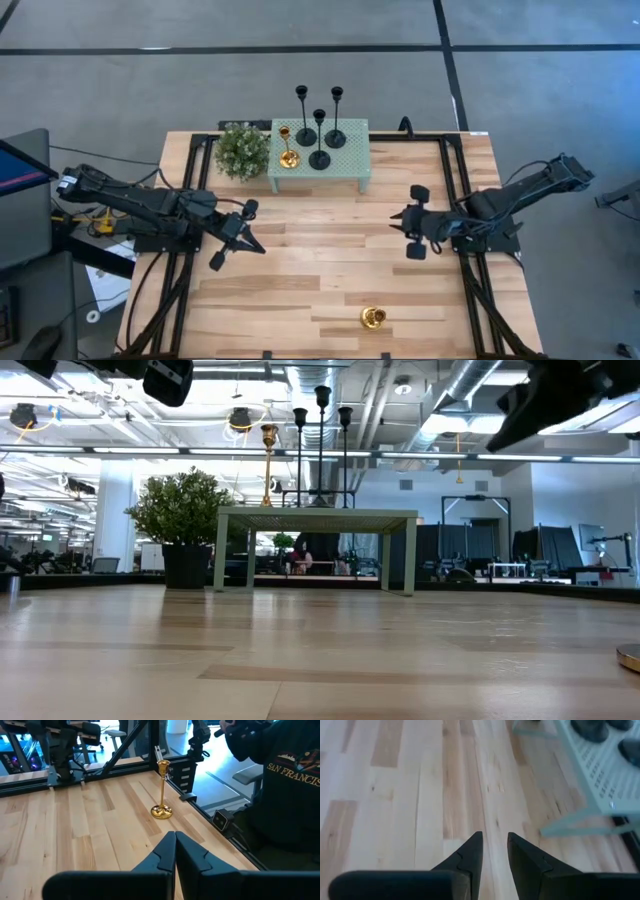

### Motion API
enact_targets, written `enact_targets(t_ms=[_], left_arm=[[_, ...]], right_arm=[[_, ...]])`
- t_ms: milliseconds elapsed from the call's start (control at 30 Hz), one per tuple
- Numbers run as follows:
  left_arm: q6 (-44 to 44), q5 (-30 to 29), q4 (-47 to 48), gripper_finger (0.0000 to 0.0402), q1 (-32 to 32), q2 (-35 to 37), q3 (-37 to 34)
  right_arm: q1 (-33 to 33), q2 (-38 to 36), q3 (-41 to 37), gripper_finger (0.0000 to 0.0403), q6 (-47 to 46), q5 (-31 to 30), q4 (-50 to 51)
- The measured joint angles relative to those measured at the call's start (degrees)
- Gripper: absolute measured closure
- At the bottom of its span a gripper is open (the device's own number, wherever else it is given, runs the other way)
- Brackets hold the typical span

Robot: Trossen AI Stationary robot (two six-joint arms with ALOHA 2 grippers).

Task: Pick & Place candle stick holders
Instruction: Put the gold candle holder on the shelf

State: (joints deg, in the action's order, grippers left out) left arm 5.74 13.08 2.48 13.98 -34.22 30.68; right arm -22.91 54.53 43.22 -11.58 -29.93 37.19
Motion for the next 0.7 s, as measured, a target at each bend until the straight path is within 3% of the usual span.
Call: enact_targets(t_ms=[167, 467, 700], left_arm=[[-0.02, 0.00, -0.02, 0.0392, 0.00, 0.00, 0.00], [-0.02, 0.02, 0.00, 0.0395, 0.00, -0.02, 0.00], [-0.20, 0.02, 0.00, 0.0396, 0.00, -0.02, -0.01]], right_arm=[[0.02, -0.29, -1.40, 0.0330, -3.86, 3.67, 2.34], [-2.50, -0.14, -11.54, 0.0346, -16.34, 16.60, -6.65], [-8.76, -0.12, -12.83, 0.0357, -26.93, 18.05, -6.91]])
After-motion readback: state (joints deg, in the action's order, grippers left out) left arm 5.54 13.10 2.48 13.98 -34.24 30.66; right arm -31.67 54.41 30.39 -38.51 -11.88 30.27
